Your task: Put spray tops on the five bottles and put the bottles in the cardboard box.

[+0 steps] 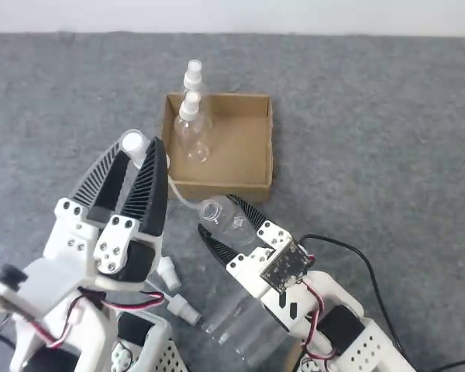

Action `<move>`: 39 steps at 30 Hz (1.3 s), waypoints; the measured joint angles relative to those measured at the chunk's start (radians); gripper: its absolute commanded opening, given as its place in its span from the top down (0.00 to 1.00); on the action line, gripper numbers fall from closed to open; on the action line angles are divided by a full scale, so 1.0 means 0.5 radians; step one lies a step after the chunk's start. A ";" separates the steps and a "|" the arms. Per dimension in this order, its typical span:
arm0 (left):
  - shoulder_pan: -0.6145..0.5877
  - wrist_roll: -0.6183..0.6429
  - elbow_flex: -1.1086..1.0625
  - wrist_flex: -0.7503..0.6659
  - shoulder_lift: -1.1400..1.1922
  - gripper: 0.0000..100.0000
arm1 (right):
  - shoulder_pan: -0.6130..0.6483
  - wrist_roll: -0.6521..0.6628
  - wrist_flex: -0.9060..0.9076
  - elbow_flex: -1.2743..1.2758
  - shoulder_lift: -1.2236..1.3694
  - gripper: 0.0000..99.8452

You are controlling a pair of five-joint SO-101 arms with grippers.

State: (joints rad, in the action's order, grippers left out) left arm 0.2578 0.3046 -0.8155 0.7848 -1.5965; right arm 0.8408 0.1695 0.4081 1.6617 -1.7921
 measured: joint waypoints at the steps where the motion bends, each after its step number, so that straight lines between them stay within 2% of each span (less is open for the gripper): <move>1: 0.000 0.000 0.000 -0.009 0.000 0.99 | 0.000 0.000 0.000 0.000 0.000 0.99; 9: 0.000 0.000 0.000 -0.015 0.000 0.99 | 0.000 0.003 0.049 0.000 0.000 0.99; 15: 0.000 0.000 0.000 0.107 0.000 0.99 | 0.000 0.003 0.049 0.000 0.000 0.99; 30: 0.003 0.012 -0.295 -0.003 0.003 0.99 | 0.003 0.003 0.049 0.000 0.000 0.99; 34: 0.003 0.098 -0.341 -0.006 0.003 0.99 | 0.006 0.003 0.049 0.000 0.000 0.99; 39: 0.126 0.117 -0.436 -0.006 0.003 0.99 | 0.003 0.003 0.049 0.000 0.000 0.99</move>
State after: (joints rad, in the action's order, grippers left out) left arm 0.3207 0.3629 -1.0334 0.7818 -1.5950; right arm 0.8424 0.1711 0.4327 1.6617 -1.7921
